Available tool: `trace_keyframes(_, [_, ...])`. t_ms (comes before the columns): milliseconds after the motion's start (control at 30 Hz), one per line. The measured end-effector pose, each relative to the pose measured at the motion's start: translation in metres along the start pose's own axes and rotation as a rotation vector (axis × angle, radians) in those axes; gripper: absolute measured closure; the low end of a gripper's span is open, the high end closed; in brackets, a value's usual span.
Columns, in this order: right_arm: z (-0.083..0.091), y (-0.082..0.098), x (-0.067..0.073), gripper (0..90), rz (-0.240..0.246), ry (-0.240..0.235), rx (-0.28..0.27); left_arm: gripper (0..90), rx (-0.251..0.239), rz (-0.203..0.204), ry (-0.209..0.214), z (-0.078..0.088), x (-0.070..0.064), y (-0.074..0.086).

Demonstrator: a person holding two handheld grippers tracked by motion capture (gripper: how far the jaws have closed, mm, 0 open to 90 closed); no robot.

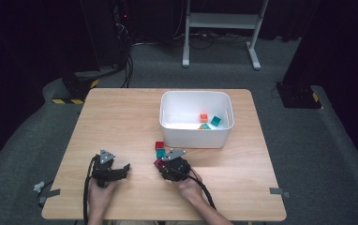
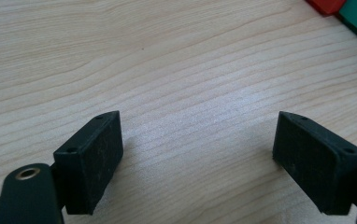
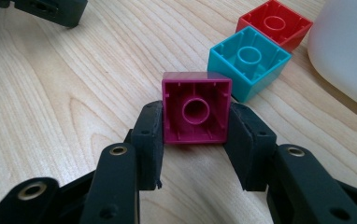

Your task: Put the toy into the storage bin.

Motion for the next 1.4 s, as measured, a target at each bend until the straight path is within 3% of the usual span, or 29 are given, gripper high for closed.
trace_keyframes(400, [0.024, -0.004, -0.005, 58.9, 0.003, -0.011, -0.038, 16.2, 0.0, 0.0, 0.0, 0.0, 0.0, 0.0])
trace_keyframes(567, [0.04, -0.008, -0.012, 59.0, -0.016, -0.027, -0.061, 16.2, 0.0, 0.0, 0.0, 0.0, 0.0, 0.0])
trace_keyframes(867, [0.076, -0.021, -0.022, 58.9, -0.004, -0.023, -0.098, 16.2, -0.001, 0.0, 0.0, 0.0, 0.0, 0.0])
trace_keyframes(1400, [0.139, -0.055, -0.055, 59.0, -0.001, 0.037, -0.17, 16.2, 0.001, 0.0, 0.001, 0.0, 0.0, 0.0])
Point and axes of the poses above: each handheld gripper's, and its own axes: z roughly backward along the jaws, y roughly out of its underside, x roughly to its left, the point moved 1 cm from there along -z, roughly forward along the jaws, and after that the axes turned 7 degrees about z, right-handed, at the moved point
